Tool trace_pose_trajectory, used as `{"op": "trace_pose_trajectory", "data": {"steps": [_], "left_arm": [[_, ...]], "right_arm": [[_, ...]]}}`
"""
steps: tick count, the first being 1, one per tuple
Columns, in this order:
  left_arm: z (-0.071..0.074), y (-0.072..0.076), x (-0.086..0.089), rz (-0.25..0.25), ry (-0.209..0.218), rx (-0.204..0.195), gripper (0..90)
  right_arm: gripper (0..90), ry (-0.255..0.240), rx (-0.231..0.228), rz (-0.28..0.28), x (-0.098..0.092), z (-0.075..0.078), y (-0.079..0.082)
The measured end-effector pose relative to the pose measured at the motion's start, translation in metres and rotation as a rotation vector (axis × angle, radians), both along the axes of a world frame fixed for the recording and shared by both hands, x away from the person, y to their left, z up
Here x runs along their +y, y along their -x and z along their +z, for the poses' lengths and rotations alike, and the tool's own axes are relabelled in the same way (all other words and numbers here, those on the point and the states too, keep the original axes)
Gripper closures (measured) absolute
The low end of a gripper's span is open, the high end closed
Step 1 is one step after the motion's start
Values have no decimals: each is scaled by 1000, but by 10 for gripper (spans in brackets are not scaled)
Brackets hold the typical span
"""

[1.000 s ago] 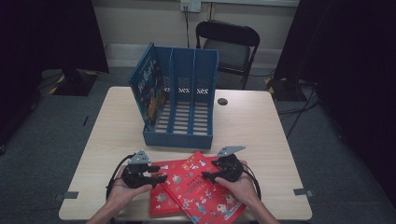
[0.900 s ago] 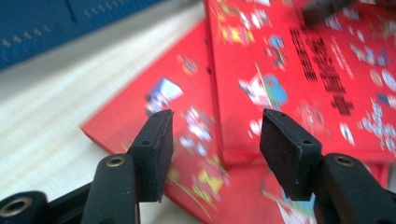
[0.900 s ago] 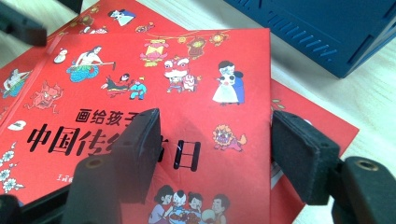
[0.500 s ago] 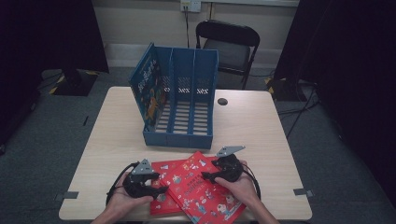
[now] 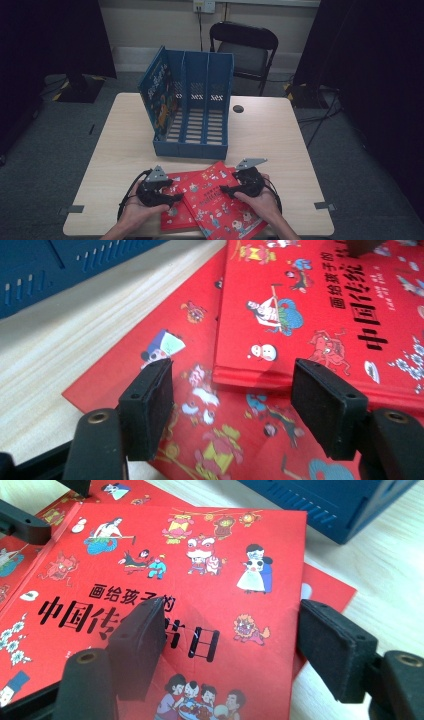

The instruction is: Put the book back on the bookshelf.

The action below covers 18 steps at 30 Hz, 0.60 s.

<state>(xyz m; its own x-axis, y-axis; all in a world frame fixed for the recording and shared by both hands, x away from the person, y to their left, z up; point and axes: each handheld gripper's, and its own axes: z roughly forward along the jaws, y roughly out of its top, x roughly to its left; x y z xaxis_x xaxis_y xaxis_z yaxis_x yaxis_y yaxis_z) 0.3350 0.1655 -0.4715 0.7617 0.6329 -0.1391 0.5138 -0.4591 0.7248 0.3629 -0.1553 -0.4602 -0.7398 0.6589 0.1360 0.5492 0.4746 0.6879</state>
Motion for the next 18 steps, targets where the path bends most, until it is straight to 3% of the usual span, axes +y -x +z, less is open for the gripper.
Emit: {"op": "trace_pose_trajectory", "data": {"steps": [10, 18], "left_arm": [[1, -12, -7, 8, -3, 14, 312], [0, -25, -15, 22, -1, 3, 304]], "right_arm": [[263, 31, -1, -28, -5, 2, 5], [245, 26, -17, -55, -14, 2, 10]]}}
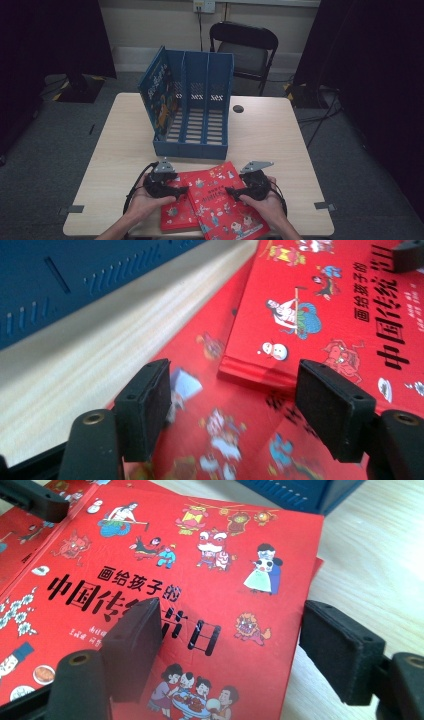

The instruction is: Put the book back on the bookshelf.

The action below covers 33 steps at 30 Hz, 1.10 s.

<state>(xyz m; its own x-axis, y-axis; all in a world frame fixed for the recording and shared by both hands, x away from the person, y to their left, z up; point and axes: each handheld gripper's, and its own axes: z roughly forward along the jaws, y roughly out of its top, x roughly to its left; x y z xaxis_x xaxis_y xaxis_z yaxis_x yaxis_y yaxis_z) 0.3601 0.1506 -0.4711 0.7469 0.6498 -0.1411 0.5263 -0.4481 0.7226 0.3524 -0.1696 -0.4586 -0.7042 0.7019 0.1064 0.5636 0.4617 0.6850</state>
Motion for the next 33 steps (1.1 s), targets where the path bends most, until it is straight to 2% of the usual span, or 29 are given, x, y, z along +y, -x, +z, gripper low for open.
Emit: {"op": "trace_pose_trajectory", "data": {"steps": [3, 5, 6, 8, 10, 11, 13, 14, 15, 18, 22, 26, 28, 30, 33], "left_arm": [[-4, 0, 0, 8, 39, -17, 309], [-2, 2, 0, 14, 31, -15, 326], [-3, 3, 0, 15, 44, -16, 360], [-2, 8, 0, -9, 70, 18, 334], [-2, 15, -3, -47, 85, 28, 373], [-2, 16, -4, -72, 74, 30, 370], [-1, 19, -6, -87, 102, 62, 368], [-1, 21, -8, -97, 108, 69, 363], [-2, 23, -12, -106, 103, 59, 362], [-2, 25, -15, -87, 116, 66, 284], [-3, 20, -14, -62, 131, 62, 332], [-3, 14, -21, -44, 77, 6, 272], [-4, 9, -20, -43, 84, 4, 244], [-5, 5, -17, -40, 96, 8, 261], [-4, 1, -16, -42, 87, 12, 275]], "right_arm": [[237, -14, -9, -8, -5, -2, 2], [236, -22, -16, -6, -6, -3, 2], [236, -22, -17, -6, -6, -3, 3], [235, -23, -22, -5, -6, -3, 3], [234, -27, -16, -2, -8, -3, 3], [234, -30, -15, 1, -8, -3, 3], [234, -26, -18, 3, -8, -3, 4], [234, -23, -21, 5, -8, -3, 5], [233, -14, -26, 7, -7, -2, 5], [232, -5, -34, 11, -5, -2, 7], [230, -3, -30, -3, -4, -1, 9], [200, 11, -42, -15, 1, -1, 11], [192, 18, -49, -12, 4, -1, 11], [187, 25, -57, -8, 7, -1, 11], [169, 29, -54, 4, 9, -1, 10]]}}
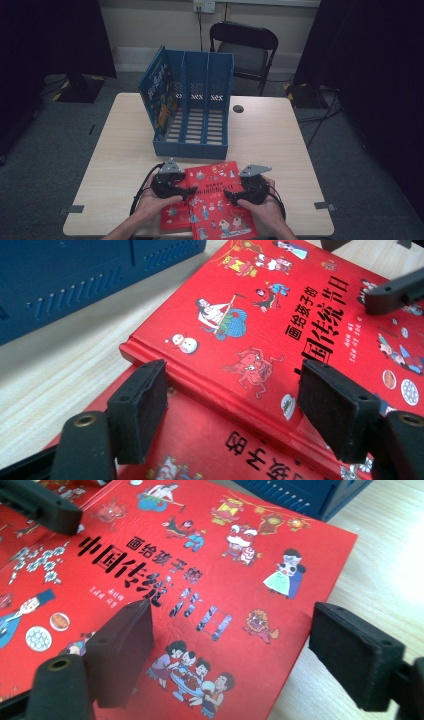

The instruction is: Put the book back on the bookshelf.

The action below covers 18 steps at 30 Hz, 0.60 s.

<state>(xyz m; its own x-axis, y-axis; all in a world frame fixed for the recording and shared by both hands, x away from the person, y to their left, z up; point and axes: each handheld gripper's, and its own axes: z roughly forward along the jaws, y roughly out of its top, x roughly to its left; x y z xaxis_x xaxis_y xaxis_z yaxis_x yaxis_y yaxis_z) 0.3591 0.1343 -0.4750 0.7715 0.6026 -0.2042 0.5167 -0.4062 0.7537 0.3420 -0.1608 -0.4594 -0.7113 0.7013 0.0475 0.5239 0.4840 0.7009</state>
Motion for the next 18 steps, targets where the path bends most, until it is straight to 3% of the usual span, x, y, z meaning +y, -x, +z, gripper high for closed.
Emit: {"op": "trace_pose_trajectory", "data": {"steps": [3, 6, 8, 13, 18], "left_arm": [[2, -9, -3, 8, -19, 5, 266], [-1, -13, -4, 38, 4, -6, 261], [-2, -11, -3, 29, 8, -18, 260], [1, 1, 0, -16, 7, 23, 293], [3, 15, -2, -49, -13, 22, 271]], "right_arm": [[143, -1, 3, 5, 1, -1, 0], [133, -4, 4, 11, 1, -1, 1], [142, -23, 6, 7, -1, -2, 0], [135, -64, 40, -13, -6, -6, -6], [132, -75, 42, -13, -8, -7, -6]]}}
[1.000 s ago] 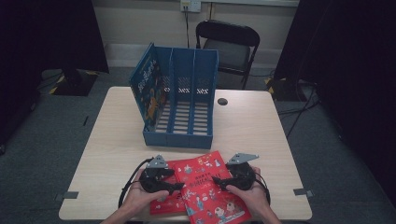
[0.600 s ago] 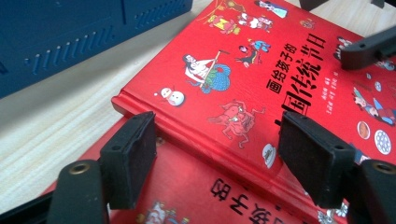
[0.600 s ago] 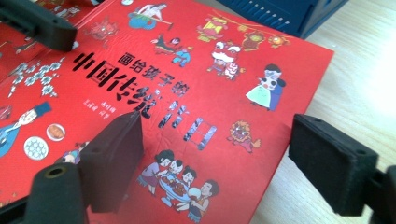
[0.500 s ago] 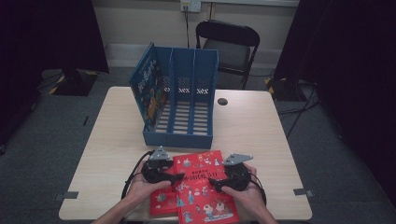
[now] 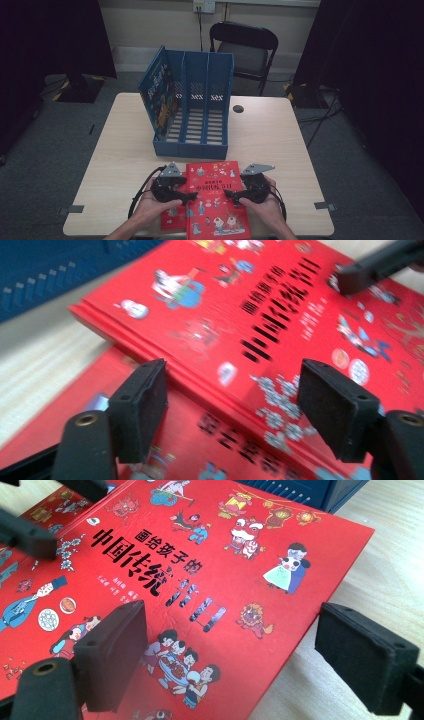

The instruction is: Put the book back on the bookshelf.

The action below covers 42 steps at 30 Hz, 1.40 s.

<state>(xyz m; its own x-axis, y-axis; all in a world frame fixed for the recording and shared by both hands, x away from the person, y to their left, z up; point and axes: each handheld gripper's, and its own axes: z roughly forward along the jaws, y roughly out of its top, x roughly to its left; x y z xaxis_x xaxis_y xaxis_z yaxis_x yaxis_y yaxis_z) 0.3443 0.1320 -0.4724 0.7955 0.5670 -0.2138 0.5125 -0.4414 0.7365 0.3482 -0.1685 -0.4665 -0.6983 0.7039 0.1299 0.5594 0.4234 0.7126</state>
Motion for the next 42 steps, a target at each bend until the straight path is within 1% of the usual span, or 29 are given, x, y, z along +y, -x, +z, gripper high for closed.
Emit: {"op": "trace_pose_trajectory", "data": {"steps": [3, 4, 8, 13, 18, 19, 21, 23, 24, 28, 31, 32, 36, 37, 38, 40, 42], "left_arm": [[-1, -2, 2, 0, 32, 18, 274], [-1, -2, 2, 1, 35, 21, 274], [-1, 0, 0, 8, 14, 3, 269], [-1, -1, -2, 8, 23, 7, 274], [-2, -4, -6, 11, 31, -9, 317], [-2, -5, -7, 6, 21, -12, 318], [-2, -5, -9, 8, 19, -9, 309], [-1, -7, -10, 6, 29, 1, 302], [-1, -8, -10, 10, 32, 6, 299], [-1, -12, -9, 2, 51, 26, 288], [-1, -14, -9, 4, 62, 38, 290], [-2, -14, -9, 7, 73, 43, 290], [-2, -17, -7, 0, 89, 59, 291], [-1, -18, -6, -7, 84, 63, 291], [-2, -18, -6, -7, 88, 67, 291], [-2, -19, -6, -7, 88, 63, 281], [-2, -20, -6, -6, 90, 66, 276]], "right_arm": [[123, -12, 13, -1, -1, -1, -2], [117, -17, 21, -2, -2, -2, -2], [118, -45, 62, 0, -4, -4, -7], [103, -37, 58, -5, -3, -4, -7], [102, -21, 65, -24, -6, -2, -7], [105, -15, 65, -27, -6, -1, -7], [113, -12, 62, -36, -7, 1, -6], [127, -18, 48, -42, -9, 4, -4], [131, -22, 33, -46, -9, 6, -3], [145, -79, 11, -50, -13, 15, -1], [144, -97, 9, -50, -11, 19, -2], [144, -102, 4, -48, -10, 19, -3], [141, -103, -1, -37, -1, 23, -8], [140, -98, -5, -32, 1, 23, -9], [141, -93, -7, -26, 4, 24, -10], [142, -77, -9, -17, 8, 25, -12], [149, -76, -1, -8, 10, 26, -16]]}}
